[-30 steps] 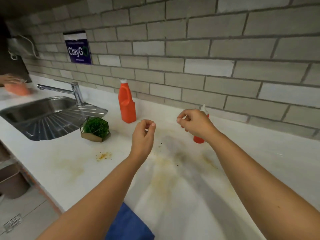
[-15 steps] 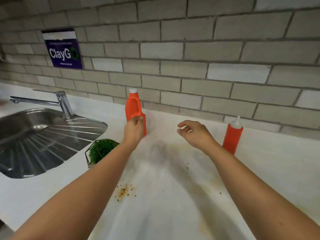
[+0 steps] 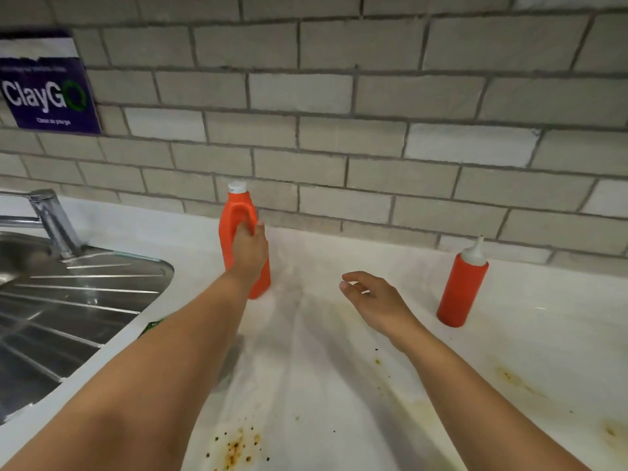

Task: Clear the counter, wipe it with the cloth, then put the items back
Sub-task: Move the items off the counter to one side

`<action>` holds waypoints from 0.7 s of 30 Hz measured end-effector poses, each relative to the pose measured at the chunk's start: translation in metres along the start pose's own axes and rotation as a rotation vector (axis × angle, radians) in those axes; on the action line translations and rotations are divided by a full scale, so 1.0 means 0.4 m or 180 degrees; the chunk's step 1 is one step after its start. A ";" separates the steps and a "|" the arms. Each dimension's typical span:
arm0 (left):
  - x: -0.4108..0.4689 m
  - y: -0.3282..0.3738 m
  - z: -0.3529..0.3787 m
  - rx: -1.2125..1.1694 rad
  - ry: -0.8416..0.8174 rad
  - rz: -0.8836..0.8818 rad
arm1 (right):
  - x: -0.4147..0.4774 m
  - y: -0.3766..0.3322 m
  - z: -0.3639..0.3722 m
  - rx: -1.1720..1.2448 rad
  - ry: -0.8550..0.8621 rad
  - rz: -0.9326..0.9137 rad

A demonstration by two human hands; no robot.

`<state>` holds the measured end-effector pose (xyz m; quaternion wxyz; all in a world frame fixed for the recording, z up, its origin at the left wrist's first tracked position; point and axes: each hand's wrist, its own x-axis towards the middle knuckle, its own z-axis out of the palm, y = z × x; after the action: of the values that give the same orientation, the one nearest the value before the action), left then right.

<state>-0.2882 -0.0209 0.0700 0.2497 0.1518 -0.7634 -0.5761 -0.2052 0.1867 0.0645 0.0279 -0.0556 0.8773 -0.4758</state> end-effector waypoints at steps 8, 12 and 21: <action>0.043 -0.004 0.022 -0.0270 0.0124 0.0014 | 0.007 0.036 -0.014 -0.0022 0.0030 0.0097; 0.030 0.002 0.021 -0.0352 0.0143 -0.0040 | 0.001 0.040 -0.015 -0.0044 0.0002 0.0097; -0.031 0.037 0.030 -0.0722 -0.0116 -0.0044 | -0.055 0.036 -0.059 -0.0099 0.0106 0.0081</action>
<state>-0.2837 -0.0003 0.0790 0.2473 0.1173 -0.6966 -0.6632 -0.1868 0.2169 0.0654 0.0185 -0.0369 0.8856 -0.4626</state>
